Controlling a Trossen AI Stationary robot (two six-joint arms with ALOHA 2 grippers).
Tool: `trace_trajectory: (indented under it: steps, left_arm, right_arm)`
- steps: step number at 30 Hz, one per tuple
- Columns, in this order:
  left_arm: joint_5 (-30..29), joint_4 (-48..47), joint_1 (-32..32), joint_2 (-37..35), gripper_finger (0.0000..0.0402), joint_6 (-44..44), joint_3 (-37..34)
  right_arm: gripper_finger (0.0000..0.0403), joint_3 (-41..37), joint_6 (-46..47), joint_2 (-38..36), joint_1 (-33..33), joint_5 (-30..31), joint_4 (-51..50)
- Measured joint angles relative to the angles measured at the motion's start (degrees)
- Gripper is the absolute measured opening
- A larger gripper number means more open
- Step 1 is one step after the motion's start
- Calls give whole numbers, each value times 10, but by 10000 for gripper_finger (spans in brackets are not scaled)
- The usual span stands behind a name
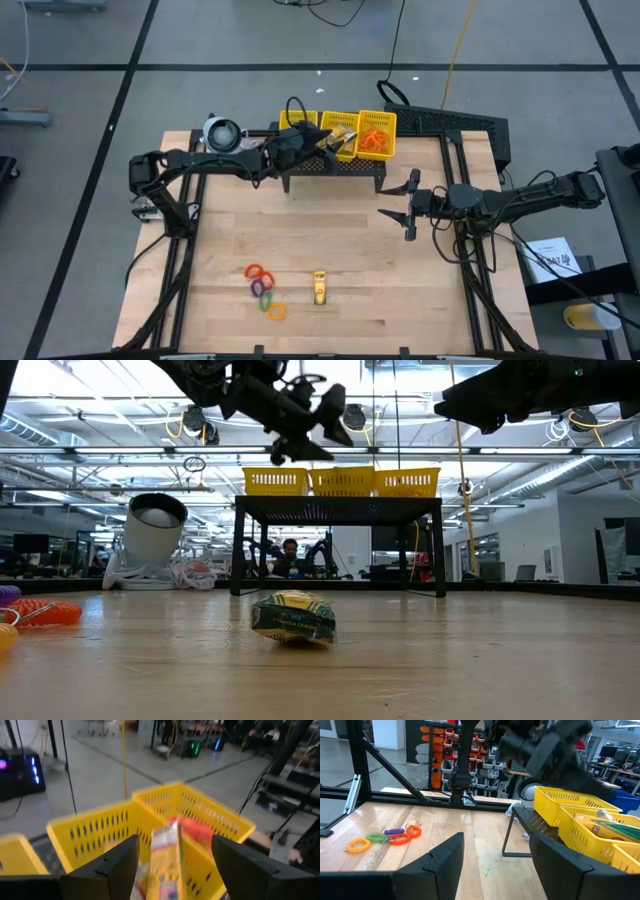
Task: Pick & Place Office Desk Supplies
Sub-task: Put the crayons box into the middle yellow bin on the shelf
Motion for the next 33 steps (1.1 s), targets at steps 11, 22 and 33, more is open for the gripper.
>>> trace_trajectory:
  steps: [11,22,33]
  left_arm:
    - [79,-82,-76,-129,245,154,0]
    - [193,-211,-253,-173,246,159,0]
    - [193,-311,-396,-77,246,134,0]
  right_arm:
    - [215,0,0,0,0,0,-2]
    - [215,0,0,0,0,0,0]
    - [215,0,0,0,0,0,1]
